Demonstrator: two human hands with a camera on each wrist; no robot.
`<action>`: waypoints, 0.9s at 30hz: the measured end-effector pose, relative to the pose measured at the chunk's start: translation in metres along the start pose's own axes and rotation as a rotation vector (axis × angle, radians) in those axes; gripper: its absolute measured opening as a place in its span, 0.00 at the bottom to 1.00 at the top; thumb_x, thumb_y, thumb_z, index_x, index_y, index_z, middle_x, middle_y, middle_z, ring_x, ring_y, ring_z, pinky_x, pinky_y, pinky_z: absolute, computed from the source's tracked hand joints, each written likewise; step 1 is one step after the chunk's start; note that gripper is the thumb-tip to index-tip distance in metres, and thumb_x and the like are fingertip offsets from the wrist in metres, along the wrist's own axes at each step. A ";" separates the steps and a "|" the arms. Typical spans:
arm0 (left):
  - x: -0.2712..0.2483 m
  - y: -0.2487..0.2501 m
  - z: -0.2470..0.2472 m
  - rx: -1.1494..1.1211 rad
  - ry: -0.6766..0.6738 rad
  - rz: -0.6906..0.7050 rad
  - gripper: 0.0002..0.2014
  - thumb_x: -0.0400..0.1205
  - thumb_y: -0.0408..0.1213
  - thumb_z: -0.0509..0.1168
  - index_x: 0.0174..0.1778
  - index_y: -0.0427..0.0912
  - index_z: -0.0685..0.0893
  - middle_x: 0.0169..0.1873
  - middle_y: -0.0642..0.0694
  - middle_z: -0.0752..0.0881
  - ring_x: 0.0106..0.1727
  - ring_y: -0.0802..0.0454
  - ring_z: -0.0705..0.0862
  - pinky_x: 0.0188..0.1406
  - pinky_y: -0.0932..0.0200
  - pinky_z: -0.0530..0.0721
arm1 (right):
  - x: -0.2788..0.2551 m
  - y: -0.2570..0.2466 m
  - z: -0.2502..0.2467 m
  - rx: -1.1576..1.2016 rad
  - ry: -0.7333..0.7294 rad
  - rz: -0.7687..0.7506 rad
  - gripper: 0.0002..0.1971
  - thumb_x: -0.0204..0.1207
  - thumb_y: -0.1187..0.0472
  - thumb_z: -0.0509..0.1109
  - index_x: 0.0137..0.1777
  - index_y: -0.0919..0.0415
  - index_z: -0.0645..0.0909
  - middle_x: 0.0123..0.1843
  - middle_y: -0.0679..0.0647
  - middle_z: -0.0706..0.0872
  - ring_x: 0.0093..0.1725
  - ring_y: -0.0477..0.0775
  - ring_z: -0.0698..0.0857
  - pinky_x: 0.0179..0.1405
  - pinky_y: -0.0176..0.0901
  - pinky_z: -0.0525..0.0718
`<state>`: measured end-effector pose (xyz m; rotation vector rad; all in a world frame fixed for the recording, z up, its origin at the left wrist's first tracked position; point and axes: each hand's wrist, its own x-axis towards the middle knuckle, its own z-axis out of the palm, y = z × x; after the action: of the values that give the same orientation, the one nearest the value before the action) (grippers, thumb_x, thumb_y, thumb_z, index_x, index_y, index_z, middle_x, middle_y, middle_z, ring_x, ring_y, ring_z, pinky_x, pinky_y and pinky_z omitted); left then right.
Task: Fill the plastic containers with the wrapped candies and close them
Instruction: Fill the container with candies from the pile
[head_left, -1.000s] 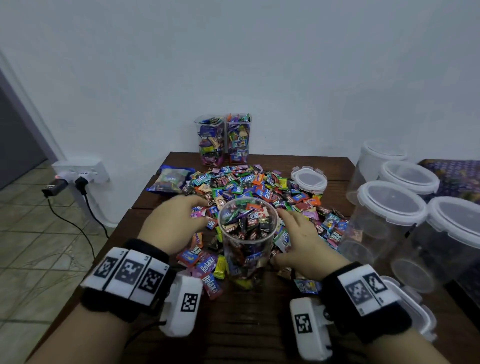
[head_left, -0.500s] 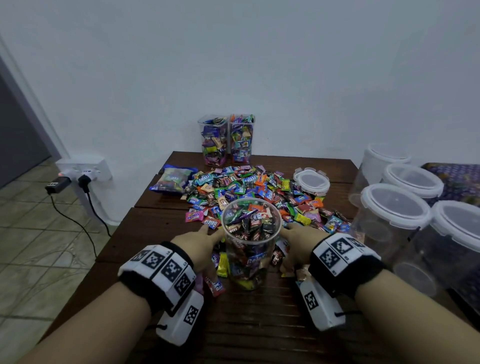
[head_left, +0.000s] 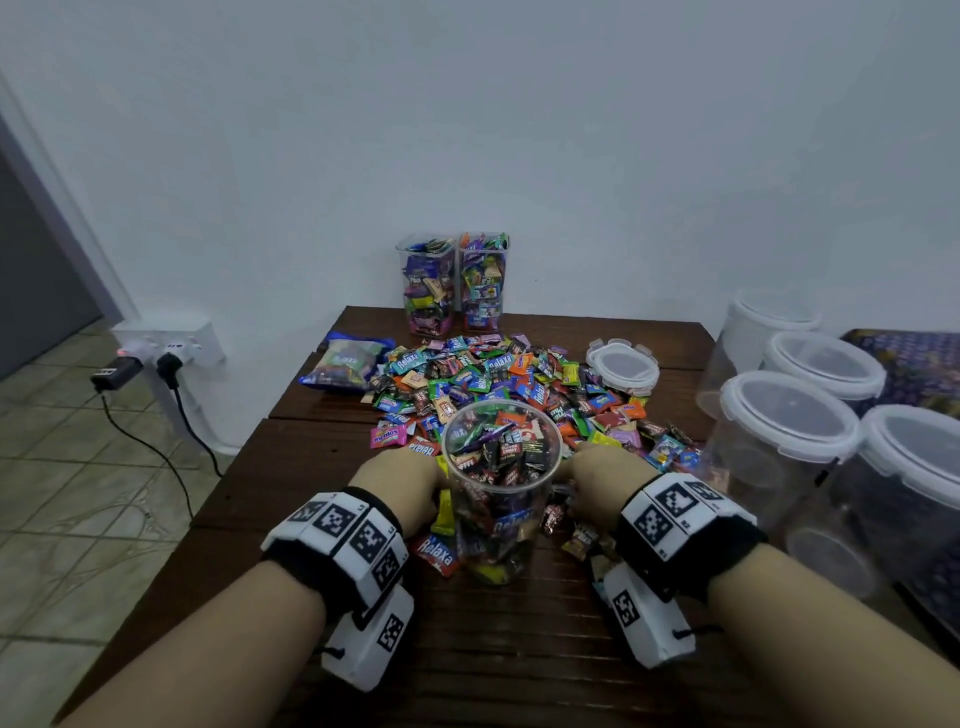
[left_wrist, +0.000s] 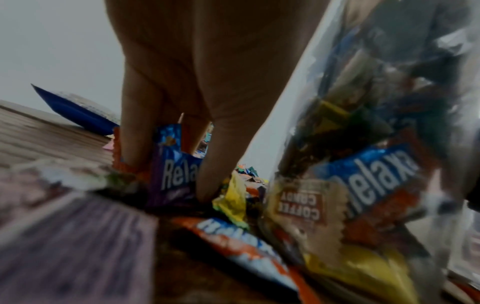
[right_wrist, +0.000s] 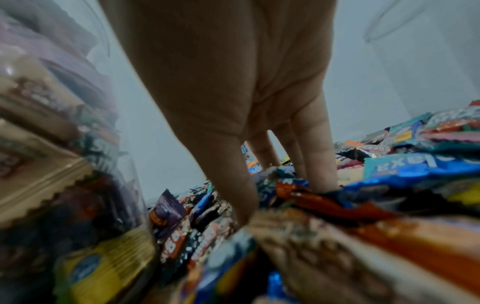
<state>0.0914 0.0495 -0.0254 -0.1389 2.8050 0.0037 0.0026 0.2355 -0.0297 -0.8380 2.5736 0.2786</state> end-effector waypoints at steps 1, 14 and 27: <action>0.001 -0.001 0.001 -0.008 0.015 -0.013 0.06 0.80 0.32 0.62 0.46 0.44 0.83 0.51 0.39 0.86 0.55 0.40 0.83 0.52 0.50 0.83 | 0.000 -0.001 0.000 -0.003 0.013 -0.004 0.21 0.80 0.61 0.64 0.73 0.47 0.75 0.68 0.59 0.75 0.66 0.61 0.78 0.63 0.50 0.80; 0.000 -0.024 -0.006 -0.206 0.200 -0.092 0.06 0.80 0.39 0.66 0.45 0.49 0.89 0.45 0.48 0.88 0.50 0.48 0.84 0.45 0.58 0.78 | -0.008 0.010 -0.008 0.189 0.152 0.053 0.16 0.81 0.68 0.57 0.57 0.52 0.82 0.62 0.60 0.84 0.51 0.57 0.80 0.46 0.42 0.77; -0.022 -0.024 -0.032 -0.527 0.584 -0.073 0.05 0.80 0.42 0.68 0.47 0.50 0.88 0.44 0.52 0.85 0.46 0.55 0.80 0.43 0.61 0.72 | -0.043 0.013 -0.037 0.444 0.627 -0.025 0.11 0.79 0.67 0.61 0.51 0.59 0.85 0.47 0.55 0.86 0.47 0.55 0.80 0.39 0.41 0.67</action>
<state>0.1037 0.0271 0.0118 -0.4241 3.2973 0.8097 0.0142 0.2570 0.0239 -0.8797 2.9948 -0.6453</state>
